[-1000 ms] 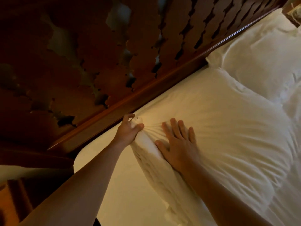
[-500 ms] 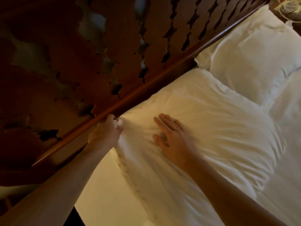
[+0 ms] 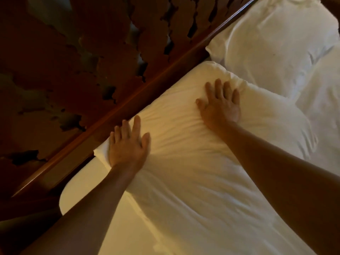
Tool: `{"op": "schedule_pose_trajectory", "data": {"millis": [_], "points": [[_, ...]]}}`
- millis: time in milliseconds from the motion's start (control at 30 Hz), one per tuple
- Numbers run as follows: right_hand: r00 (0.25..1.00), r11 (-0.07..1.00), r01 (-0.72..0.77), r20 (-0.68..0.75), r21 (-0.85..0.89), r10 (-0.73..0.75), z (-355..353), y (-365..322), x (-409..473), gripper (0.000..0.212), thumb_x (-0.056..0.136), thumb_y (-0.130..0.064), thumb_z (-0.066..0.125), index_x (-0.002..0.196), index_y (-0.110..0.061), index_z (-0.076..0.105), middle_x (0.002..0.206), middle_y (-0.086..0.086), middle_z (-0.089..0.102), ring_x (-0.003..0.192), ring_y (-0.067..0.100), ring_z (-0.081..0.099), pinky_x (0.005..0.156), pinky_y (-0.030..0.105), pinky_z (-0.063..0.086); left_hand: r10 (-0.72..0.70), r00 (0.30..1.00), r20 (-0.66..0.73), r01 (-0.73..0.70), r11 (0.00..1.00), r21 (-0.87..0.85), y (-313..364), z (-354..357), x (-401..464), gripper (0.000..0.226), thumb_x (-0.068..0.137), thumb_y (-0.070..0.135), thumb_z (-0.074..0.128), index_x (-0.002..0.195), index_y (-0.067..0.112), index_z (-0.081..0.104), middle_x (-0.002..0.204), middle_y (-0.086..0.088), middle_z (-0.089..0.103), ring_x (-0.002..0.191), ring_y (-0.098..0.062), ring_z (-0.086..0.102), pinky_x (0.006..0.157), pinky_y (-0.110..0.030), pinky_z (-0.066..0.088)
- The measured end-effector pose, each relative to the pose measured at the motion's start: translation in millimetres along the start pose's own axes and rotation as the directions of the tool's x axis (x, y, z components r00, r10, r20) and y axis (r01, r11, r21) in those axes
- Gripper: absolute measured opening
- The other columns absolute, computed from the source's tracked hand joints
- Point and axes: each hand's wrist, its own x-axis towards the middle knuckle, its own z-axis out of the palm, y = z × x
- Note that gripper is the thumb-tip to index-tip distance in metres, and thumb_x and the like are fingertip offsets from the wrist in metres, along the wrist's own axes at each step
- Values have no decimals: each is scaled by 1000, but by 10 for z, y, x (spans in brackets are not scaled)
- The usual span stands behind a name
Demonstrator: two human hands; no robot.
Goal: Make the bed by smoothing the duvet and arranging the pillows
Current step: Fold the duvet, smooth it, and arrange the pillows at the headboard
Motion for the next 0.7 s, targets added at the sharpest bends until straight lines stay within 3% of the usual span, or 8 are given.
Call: {"op": "schedule_pose_trajectory", "data": {"millis": [67, 133, 233, 333, 467, 567, 700], "points": [[999, 996, -37, 30, 79, 35, -73, -19, -311, 70, 99, -61, 15, 159, -26, 2, 167, 7, -3, 153, 28, -5, 123, 51, -3, -33, 999, 28, 32, 999, 19, -41, -90, -108, 66, 100, 56, 11, 157, 30, -7, 165, -14, 7, 151, -34, 7, 123, -47, 7], [998, 987, -44, 57, 156, 36, -130, -25, -802, 70, 99, -62, 15, 159, -27, 6, 167, 5, -1, 153, 27, -5, 123, 50, -2, -15, 999, -28, 14, 999, -48, 56, -199, -326, 65, 100, 52, 15, 158, 27, -3, 165, -15, 5, 152, -32, 3, 123, -48, 5], [998, 970, -34, 62, 241, 19, -132, -87, -1830, 71, 96, -62, 13, 159, -29, 11, 167, 2, 2, 154, 24, -4, 124, 48, 0, 295, 954, -56, -299, 917, -266, 428, -320, -920, 65, 99, 52, 13, 158, 30, 0, 166, -6, -3, 153, -22, -8, 124, -44, 1], [993, 948, -79, 111, 309, 47, -33, -107, -2738, 71, 96, -64, 13, 159, -32, 5, 167, -2, -6, 153, 21, -11, 124, 46, 0, 560, 829, -15, -548, 806, -224, 656, -226, -1512, 61, 100, 55, 13, 158, 35, 8, 166, 2, -3, 152, -16, -10, 124, -43, 1], [946, 886, -316, 180, 341, 268, 107, -27, -3434, 72, 94, -67, 10, 158, -37, -6, 166, -5, -14, 153, 22, -15, 123, 47, 2, 507, 860, 59, -497, 858, -134, 438, -66, -1841, 61, 102, 52, 15, 158, 32, 5, 166, 3, -4, 153, -20, -9, 122, -49, 9], [852, 733, -523, 294, 436, 433, 47, -5, -3793, 73, 93, -73, 11, 157, -40, -4, 167, -4, -9, 153, 24, -8, 123, 50, 9, 467, 877, 113, -449, 880, -155, 391, -210, -2004, 64, 98, 52, 6, 158, 30, 10, 167, -1, 1, 153, -24, -4, 121, -50, 10], [816, 533, -563, 320, 632, 482, -404, -4, -4393, 71, 94, -67, 23, 157, -39, 7, 167, -7, -2, 153, 14, -7, 124, 46, 7, 540, 828, 148, -485, 824, -292, 523, -675, -2529, 58, 102, 47, 15, 158, 31, 13, 166, 1, -3, 152, -18, -9, 123, -42, -2]]}}
